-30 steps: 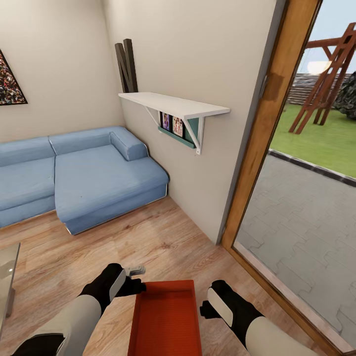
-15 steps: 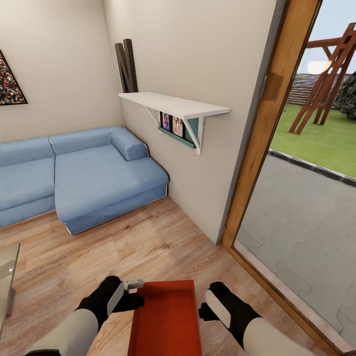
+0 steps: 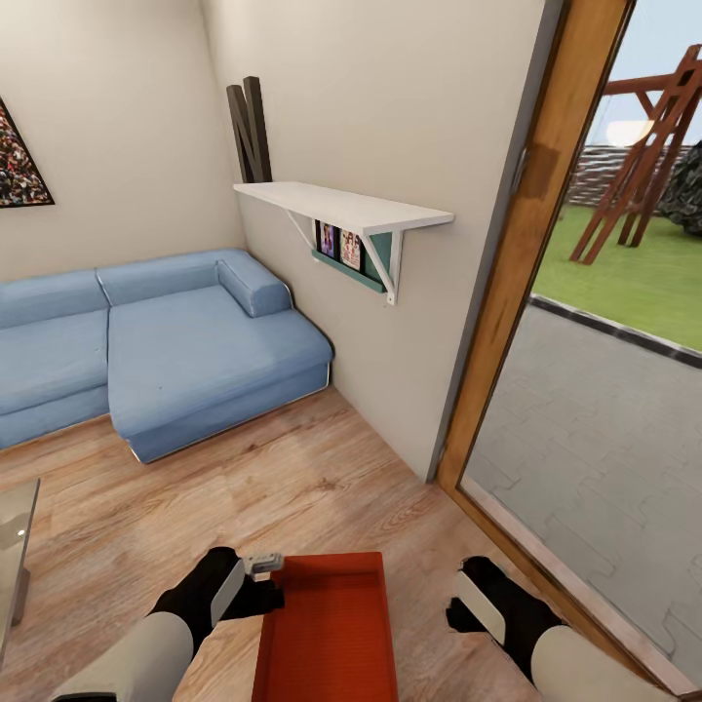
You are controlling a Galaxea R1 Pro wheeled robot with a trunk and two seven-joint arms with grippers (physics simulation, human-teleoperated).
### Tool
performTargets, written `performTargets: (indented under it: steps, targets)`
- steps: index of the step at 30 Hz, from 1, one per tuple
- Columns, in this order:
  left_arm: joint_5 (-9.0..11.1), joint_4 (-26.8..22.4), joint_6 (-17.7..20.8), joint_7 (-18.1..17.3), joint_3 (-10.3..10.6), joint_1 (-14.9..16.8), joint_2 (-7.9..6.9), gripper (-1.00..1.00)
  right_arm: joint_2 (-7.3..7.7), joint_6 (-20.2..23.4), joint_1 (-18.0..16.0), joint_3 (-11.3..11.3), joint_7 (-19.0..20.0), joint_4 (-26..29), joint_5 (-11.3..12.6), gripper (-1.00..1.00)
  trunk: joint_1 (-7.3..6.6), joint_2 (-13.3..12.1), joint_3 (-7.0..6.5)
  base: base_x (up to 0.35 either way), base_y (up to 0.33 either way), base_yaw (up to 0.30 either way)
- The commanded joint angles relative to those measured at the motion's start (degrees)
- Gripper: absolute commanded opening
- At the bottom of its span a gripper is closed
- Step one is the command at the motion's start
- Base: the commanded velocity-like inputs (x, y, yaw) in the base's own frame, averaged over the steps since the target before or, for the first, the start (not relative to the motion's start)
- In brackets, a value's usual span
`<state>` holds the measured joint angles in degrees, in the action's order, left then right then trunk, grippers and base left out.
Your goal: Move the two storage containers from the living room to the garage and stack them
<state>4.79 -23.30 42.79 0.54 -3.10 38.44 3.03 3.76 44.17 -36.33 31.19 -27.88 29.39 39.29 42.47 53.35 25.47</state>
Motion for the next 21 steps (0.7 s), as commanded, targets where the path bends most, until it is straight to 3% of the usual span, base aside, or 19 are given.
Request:
performTargets:
  steps: [1,5,12,14,19,21]
  targets:
    - [0.2,-0.1,0.3,0.0,-0.3,0.0,0.04,1.00,0.55,0.1,0.0,0.5,-0.5,0.1,0.7,1.00,0.01,0.0,0.07,0.000,0.000,0.000]
    - [0.2,-0.1,0.3,0.1,-0.3,0.0,-0.01,1.00,1.10,0.1,0.0,0.5,-0.5,0.2,0.7,1.00,0.01,0.0,0.07,0.000,0.000,0.000]
    - [0.1,-0.1,0.3,0.2,-0.2,-0.2,-0.09,1.00,0.61,0.1,0.0,1.0,-0.5,0.4,0.7,1.00,0.01,0.0,0.07,0.000,0.000,0.000]
    - [0.1,-0.1,0.3,0.2,-0.2,-0.4,-0.13,1.00,-0.07,0.1,0.0,1.0,-0.5,0.4,0.7,1.00,0.01,0.0,0.07,0.000,0.000,0.000]
    - [0.1,-0.1,0.3,0.1,-0.3,-0.9,-0.52,1.00,-4.07,0.1,0.0,1.1,-0.6,0.5,0.6,1.00,0.01,0.0,0.07,0.000,0.000,0.000]
    - [0.1,-0.1,0.3,0.1,-0.3,-1.0,-0.79,1.00,-4.65,0.1,0.0,1.1,-0.6,0.5,0.6,1.00,0.01,0.0,0.07,0.000,0.000,0.000]
